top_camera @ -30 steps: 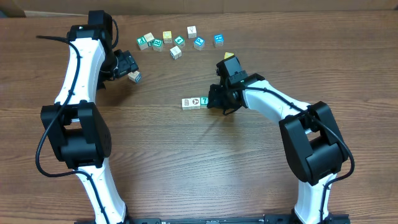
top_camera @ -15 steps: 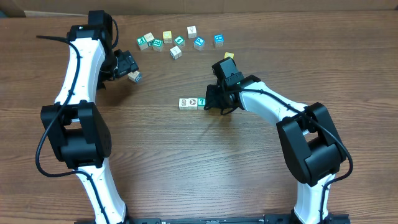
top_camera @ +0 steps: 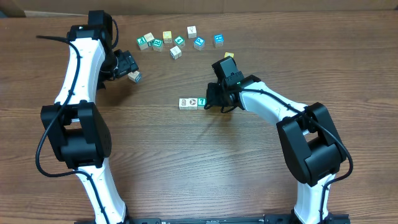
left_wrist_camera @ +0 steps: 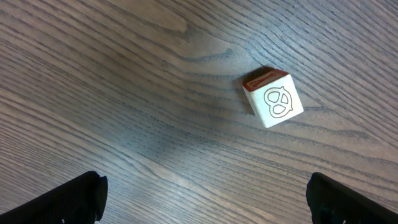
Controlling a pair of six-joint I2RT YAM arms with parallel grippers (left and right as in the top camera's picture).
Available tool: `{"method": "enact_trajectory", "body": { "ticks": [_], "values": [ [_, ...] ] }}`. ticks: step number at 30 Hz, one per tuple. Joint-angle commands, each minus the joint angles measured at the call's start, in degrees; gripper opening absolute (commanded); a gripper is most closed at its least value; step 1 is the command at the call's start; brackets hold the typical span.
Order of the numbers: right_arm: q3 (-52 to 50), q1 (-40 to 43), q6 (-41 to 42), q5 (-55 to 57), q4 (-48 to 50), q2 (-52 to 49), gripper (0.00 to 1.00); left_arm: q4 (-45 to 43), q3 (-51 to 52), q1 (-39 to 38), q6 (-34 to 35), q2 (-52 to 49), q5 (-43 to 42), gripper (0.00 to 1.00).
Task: Form a horizontal line
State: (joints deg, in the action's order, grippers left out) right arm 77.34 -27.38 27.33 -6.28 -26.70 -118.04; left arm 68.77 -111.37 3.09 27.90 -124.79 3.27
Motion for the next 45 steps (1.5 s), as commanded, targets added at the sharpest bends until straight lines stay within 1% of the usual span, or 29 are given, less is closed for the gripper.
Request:
{"method": "enact_trajectory", "body": {
  "ticks": [1,18,45],
  "values": [
    [-0.13,0.07,-0.13,1.14,0.46,-0.61,0.10,-0.07,-0.87,-0.48,-0.50,-0.55,0.28,1.00],
    [-0.13,0.07,-0.13,1.11,0.48,-0.61,0.12,-0.07,-0.87,-0.48,-0.50,-0.57,0.26,1.00],
    [-0.13,0.07,-0.13,1.11,0.46,-0.61,0.13,-0.07,-0.87,-0.48,-0.50,-0.55,0.28,1.00]
  ]
}}
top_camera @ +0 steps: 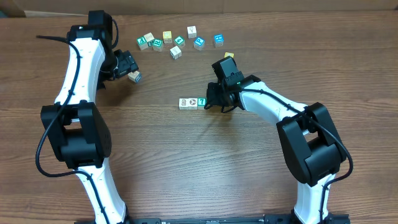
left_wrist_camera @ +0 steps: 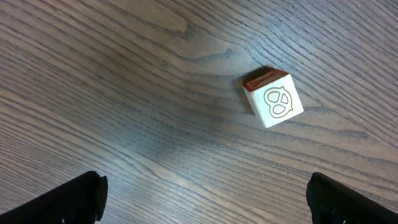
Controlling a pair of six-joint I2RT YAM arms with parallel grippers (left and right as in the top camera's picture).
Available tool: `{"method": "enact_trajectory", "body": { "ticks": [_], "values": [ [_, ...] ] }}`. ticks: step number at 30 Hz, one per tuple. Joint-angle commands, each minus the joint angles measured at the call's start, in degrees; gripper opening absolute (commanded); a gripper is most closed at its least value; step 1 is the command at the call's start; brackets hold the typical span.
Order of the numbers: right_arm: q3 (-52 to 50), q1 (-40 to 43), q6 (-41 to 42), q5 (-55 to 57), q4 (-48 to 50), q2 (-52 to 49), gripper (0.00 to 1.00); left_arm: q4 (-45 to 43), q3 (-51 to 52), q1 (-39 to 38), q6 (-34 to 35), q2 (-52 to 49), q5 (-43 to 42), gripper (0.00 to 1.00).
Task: Form a horizontal line
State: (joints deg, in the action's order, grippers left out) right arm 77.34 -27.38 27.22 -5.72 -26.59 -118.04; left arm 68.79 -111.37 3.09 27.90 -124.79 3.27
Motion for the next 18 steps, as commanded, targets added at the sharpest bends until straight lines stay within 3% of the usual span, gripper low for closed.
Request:
{"method": "enact_trajectory", "body": {
  "ticks": [1,18],
  "values": [
    [-0.13,0.07,-0.02,0.55,0.33,-0.61,0.13,-0.09,-0.87,-0.48,-0.50,-0.55,0.28,1.00],
    [-0.13,0.07,-0.02,0.55,0.22,-0.61,0.15,-0.09,-0.87,-0.48,-0.50,-0.55,0.28,1.00]
  ]
}}
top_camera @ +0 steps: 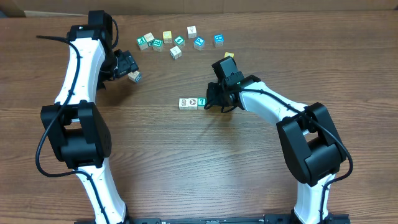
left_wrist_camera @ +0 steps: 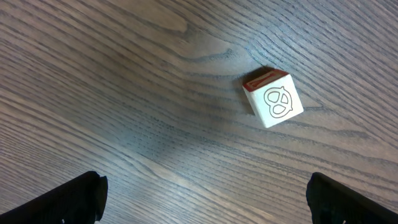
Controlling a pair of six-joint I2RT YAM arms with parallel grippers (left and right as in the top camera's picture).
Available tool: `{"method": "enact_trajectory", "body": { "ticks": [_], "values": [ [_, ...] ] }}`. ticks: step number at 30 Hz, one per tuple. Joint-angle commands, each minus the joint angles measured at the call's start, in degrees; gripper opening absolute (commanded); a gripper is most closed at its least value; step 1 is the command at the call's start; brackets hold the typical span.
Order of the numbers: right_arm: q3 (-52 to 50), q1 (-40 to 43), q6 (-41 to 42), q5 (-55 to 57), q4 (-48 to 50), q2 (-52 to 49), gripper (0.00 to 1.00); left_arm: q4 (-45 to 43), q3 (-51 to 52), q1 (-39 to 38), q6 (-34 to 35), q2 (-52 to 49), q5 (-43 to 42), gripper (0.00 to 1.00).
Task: Form a horizontal line
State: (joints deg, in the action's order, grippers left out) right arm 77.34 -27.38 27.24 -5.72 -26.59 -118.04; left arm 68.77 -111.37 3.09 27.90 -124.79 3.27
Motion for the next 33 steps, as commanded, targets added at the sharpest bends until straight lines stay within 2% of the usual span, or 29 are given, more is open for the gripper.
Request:
{"method": "enact_trajectory", "body": {
  "ticks": [1,21,25,33],
  "values": [
    [-0.13,0.07,-0.04,0.55,0.20,-0.61,0.16,-0.07,-0.87,-0.48,-0.50,-0.55,0.28,1.00],
    [-0.13,0.07,-0.04,0.55,0.17,-0.61,0.18,-0.07,-0.87,-0.48,-0.50,-0.55,0.26,1.00],
    [-0.13,0.09,-0.04,0.57,0.24,-0.61,0.22,-0.07,-0.87,-0.48,-0.50,-0.55,0.28,1.00],
    [0.09,1.57,-0.04,0.55,0.00,-0.59,0.22,-0.07,-0.87,-0.48,-0.50,-0.55,0.26,1.00]
  ]
}}
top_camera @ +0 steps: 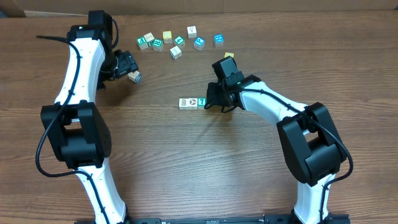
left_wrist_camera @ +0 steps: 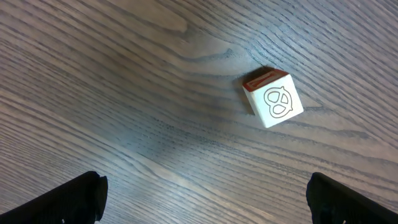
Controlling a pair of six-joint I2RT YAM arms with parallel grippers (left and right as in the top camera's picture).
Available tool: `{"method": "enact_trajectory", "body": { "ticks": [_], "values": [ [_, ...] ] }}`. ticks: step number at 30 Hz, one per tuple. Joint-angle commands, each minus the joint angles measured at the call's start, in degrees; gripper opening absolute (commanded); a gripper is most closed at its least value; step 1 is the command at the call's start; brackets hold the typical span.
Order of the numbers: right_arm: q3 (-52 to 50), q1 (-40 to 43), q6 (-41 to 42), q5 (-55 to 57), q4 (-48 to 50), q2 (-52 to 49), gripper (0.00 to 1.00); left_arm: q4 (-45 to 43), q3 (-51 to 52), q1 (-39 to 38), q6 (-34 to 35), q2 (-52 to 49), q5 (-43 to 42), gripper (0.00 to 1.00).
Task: Form a horizontal line
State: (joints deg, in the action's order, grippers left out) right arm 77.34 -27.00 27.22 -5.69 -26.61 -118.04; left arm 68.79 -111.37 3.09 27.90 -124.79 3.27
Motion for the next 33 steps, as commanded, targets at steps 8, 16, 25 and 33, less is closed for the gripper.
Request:
{"method": "enact_trajectory", "body": {
  "ticks": [8,16,25,33],
  "values": [
    [0.07,1.86,-0.02,0.55,-0.02,-0.59,0.23,-0.09,-0.87,-0.48,-0.50,-0.55,0.26,1.00],
    [0.07,1.90,0.00,1.18,-0.42,-0.59,0.23,-0.09,-0.87,-0.48,-0.50,-0.55,0.26,1.00],
    [0.07,1.90,-0.04,1.16,-0.74,-0.59,0.32,-0.09,-0.87,-0.48,-0.50,-0.55,0.28,1.00],
    [0.07,1.90,-0.04,1.18,-0.68,-0.59,0.32,-0.09,-0.87,-0.48,-0.50,-0.57,0.26,1.00]
  ]
}}
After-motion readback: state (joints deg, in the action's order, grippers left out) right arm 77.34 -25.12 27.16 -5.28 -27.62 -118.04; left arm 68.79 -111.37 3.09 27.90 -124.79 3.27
